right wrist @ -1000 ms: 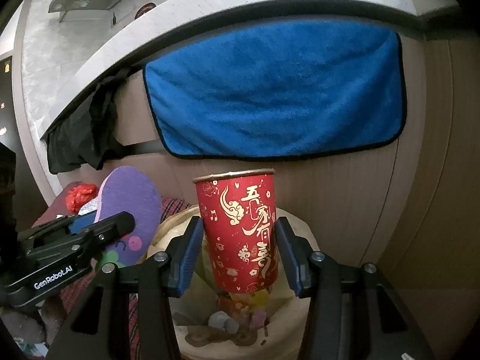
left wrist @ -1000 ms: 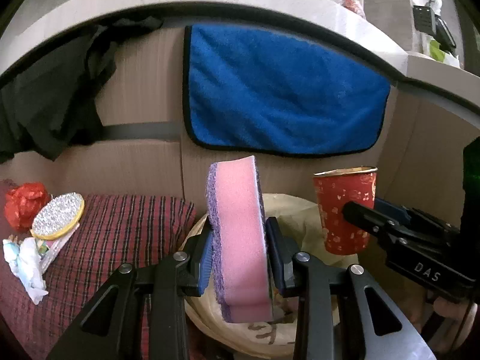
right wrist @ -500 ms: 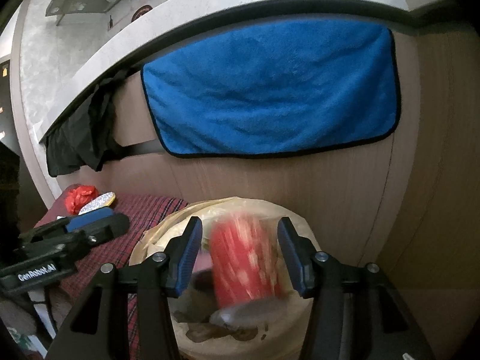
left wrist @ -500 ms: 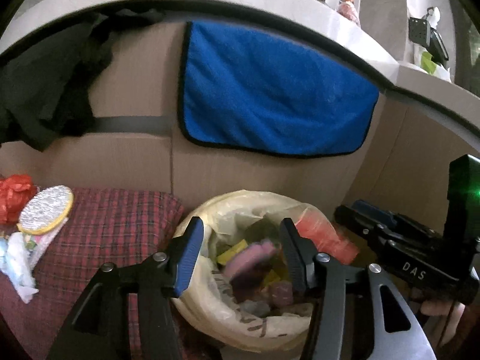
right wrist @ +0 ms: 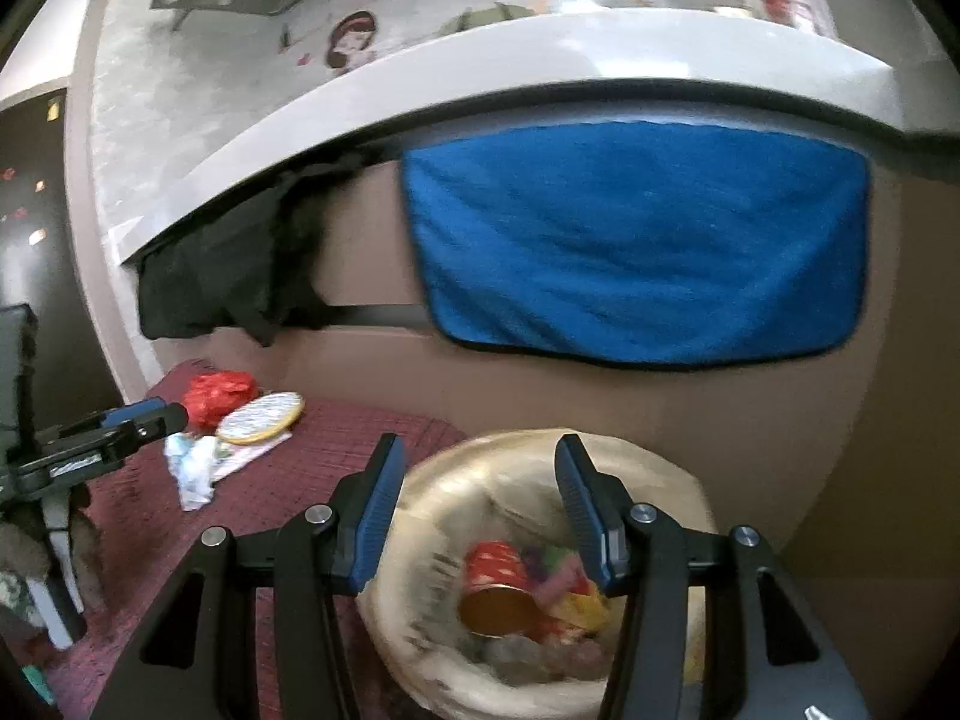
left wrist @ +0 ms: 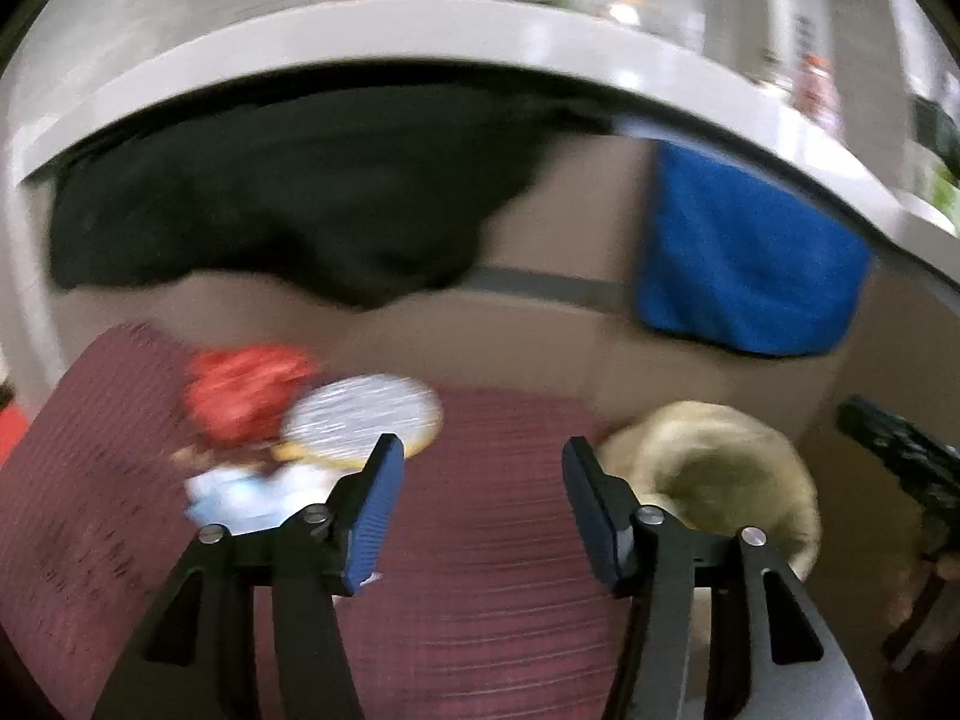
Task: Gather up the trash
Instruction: 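Open both tools to drop the sponge and cup into the bin, then grasp the white tissue with the left tool while the right tool grasps the glittery lid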
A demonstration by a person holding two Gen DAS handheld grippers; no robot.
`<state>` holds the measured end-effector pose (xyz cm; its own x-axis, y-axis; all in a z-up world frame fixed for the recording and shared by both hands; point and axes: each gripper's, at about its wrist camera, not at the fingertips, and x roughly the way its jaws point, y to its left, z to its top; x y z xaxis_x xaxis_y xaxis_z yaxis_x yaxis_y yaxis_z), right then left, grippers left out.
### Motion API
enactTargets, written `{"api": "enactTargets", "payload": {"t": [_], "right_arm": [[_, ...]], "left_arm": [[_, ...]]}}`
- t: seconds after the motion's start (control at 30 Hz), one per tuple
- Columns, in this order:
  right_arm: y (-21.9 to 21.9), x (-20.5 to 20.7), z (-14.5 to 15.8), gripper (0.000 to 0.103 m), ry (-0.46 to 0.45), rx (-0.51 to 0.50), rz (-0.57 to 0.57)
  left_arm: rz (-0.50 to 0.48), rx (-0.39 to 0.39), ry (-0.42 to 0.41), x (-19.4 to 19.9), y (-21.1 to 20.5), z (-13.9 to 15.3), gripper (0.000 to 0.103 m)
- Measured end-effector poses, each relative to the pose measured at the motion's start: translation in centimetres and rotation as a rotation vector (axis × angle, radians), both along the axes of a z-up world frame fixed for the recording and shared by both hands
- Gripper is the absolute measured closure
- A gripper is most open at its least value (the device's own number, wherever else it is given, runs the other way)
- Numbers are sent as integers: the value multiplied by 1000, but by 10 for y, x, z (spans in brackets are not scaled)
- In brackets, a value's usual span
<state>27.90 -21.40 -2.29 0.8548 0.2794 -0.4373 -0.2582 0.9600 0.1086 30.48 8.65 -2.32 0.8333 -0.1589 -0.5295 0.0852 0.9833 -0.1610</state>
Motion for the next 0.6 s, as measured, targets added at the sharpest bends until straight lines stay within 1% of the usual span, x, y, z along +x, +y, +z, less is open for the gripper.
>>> {"api": "enactTargets", "payload": {"t": [0.03,0.17,0.27,0.37,0.5,0.6], "right_arm": [[9,1,0,53,1,-4,16],[43,8,-5,53,25,-14,87],[74,14,-14,53,47,-37,142],[100,21,-24,53,70,-53,187],[129,37,-39,53,113,-62,223],[143,45,-46,53,134,-69,234]], "left_arm": [[36,-25,27,3,19,-6,46],[140,-124,134,12,74,-35,45],[184,-178,192,20,100,-57,45],[196,-216,234,30,111,-74,45],[195,-250,273,47,115,-87,45],[187,-267,275,53,116,-90,45]]}}
